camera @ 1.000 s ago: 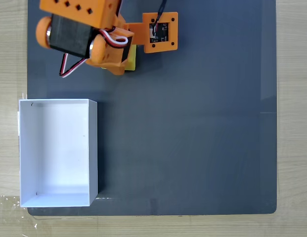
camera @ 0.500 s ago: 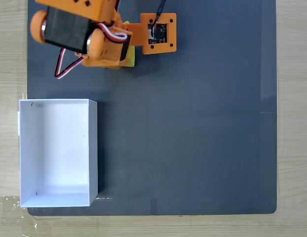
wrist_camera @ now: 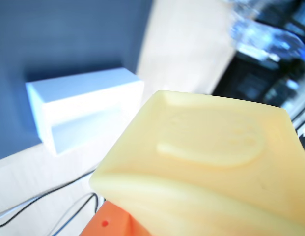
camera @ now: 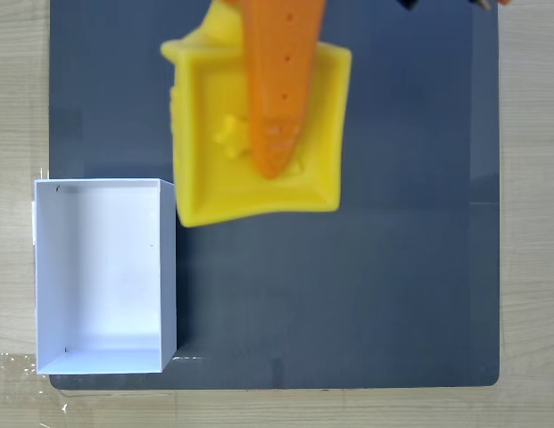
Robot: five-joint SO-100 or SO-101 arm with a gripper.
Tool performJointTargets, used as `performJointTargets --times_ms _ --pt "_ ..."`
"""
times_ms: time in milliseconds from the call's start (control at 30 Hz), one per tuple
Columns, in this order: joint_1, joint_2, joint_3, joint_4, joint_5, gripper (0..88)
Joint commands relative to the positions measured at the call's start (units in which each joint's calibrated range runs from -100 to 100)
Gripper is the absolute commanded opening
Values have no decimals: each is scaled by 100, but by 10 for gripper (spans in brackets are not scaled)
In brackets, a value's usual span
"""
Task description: Grasp a yellow block and put it in the box
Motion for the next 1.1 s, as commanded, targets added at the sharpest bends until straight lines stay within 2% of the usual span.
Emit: performJointTargets --times_ms 0,233,433,800,1067 --pt "562 -434 -60 -1155 -410 175" --pt "1202 -1 573 -2045 -521 180" --pt "1412 1329 356 -2359 -526 178" --pt "1387 4160 -1209 -2560 -531 175" --pt "1438 5329 -2348 -2473 -762 175"
